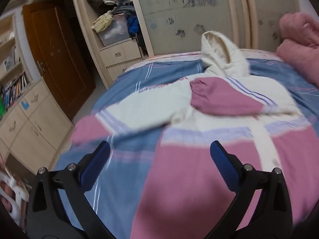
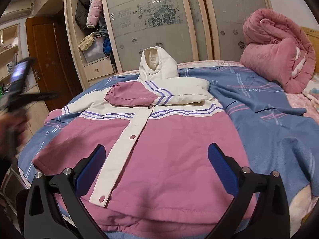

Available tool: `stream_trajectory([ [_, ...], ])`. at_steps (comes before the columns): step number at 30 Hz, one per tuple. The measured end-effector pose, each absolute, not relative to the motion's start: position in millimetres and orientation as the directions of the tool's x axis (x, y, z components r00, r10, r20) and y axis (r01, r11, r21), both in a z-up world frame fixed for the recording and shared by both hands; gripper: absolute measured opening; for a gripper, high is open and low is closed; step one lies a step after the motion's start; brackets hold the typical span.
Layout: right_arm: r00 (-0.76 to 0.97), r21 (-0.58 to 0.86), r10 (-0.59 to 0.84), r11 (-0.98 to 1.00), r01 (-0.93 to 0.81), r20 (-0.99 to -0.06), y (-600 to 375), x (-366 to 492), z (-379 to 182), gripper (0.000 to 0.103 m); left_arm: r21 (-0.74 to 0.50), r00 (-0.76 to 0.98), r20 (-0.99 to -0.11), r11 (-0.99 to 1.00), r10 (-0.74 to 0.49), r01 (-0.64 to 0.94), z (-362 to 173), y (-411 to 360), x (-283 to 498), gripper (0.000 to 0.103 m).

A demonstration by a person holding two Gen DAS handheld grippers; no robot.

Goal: Fold large clothes

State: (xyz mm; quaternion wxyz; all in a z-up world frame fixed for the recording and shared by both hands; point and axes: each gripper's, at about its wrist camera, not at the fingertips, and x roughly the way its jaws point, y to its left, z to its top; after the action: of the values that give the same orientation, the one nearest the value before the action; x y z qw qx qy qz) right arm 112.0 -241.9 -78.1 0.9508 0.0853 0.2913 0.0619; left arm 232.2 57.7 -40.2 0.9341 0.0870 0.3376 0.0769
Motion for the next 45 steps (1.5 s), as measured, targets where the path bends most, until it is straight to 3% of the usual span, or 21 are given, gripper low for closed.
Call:
stream_trajectory([
  [6, 0.826, 0.129, 0.094, 0.991, -0.027, -0.556, -238, 73, -47, 0.102, 0.08, 0.767, -0.63, 0.993, 0.119, -0.087, -23, 72, 103, 0.101],
  [14, 0.856, 0.049, 0.034, 0.999, -0.01, -0.516, -223, 19, 8, 0.102, 0.109, 0.836, -0.54, 0.993, 0.093, -0.04, 2, 35, 7, 0.101],
  [18, 0.864, 0.034, 0.029, 0.999, -0.014, -0.503, -216, 2, 22, 0.102, 0.155, 0.853, -0.513, 0.988, 0.101, -0.024, 8, 24, -10, 0.101],
  [45, 0.895, 0.052, 0.033, 0.999, -0.011, -0.445, -211, -38, 46, 0.102, 0.125, 0.86, -0.507, 0.992, 0.059, 0.006, 20, 20, -42, 0.101],
])
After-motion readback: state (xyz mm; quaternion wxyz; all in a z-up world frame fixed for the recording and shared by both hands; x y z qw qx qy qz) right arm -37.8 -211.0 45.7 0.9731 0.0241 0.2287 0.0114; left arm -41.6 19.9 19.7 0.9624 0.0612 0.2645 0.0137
